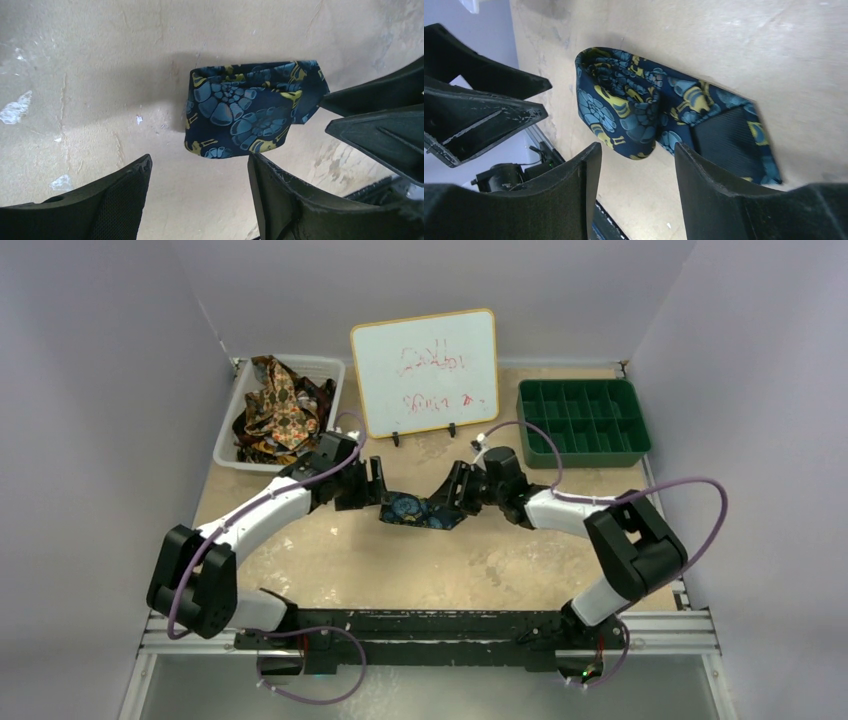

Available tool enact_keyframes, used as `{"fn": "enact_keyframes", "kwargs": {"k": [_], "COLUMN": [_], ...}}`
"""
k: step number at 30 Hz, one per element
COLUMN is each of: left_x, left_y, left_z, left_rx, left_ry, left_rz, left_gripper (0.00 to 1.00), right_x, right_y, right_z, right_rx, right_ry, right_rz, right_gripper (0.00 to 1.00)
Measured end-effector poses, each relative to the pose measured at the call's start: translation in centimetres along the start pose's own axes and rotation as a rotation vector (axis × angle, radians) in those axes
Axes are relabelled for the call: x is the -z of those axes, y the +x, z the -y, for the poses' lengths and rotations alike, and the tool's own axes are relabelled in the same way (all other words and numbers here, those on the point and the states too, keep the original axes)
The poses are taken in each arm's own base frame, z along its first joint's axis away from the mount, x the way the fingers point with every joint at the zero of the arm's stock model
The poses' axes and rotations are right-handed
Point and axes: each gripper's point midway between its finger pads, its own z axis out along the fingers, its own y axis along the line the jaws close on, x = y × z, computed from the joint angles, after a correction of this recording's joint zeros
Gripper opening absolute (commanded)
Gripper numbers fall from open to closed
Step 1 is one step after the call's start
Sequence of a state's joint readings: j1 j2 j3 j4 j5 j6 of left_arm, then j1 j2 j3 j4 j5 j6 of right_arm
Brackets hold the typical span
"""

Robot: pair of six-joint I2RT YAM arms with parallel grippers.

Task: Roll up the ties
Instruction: Roll the tie at the center of the board.

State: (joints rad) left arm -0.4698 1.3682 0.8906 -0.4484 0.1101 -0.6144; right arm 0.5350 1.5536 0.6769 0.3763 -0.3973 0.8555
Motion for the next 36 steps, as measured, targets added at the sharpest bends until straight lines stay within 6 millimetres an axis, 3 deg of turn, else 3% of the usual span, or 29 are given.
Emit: {"fn": "enact_keyframes", "kwargs": {"k": [6,10,16,28,36], "left_x": [-0.5,-0.4,-0.6,-2.9,-4.0], "left_y": [0.3,-0.3,-0.3,1.4,1.5], "left_z": [-0.4,0.3,0.2,-0.2,0.5], "left_rx": [0.025,0.017,0.027,0.027,0.015], "left_ry": [0.119,0.196,0.255,0.322,0.395], "left_rz": [-0.029,-0.015,-0.015,-0.069,-0.066], "left_gripper": [0.69,0.69,0.69,0.69,0.69], "right_x": [-2.4,-3.2,-3.3,-3.7,-4.0], "right_y": [1.3,1.6,2.0,1.9,2.0], "right_z": [-0.9,-0.2,0.4,1.0,1.9], "right_rx": [0.0,-0.019,-0.025,-0.028,-0.044], "right_ry": [-0.017,0.006,0.026,0.045,0.055], "right_rz": [-0.056,-0.074,-0.091,-0.104,-0.118], "right_gripper": [0.43,0.42,0.35,0.32,0.31]}}
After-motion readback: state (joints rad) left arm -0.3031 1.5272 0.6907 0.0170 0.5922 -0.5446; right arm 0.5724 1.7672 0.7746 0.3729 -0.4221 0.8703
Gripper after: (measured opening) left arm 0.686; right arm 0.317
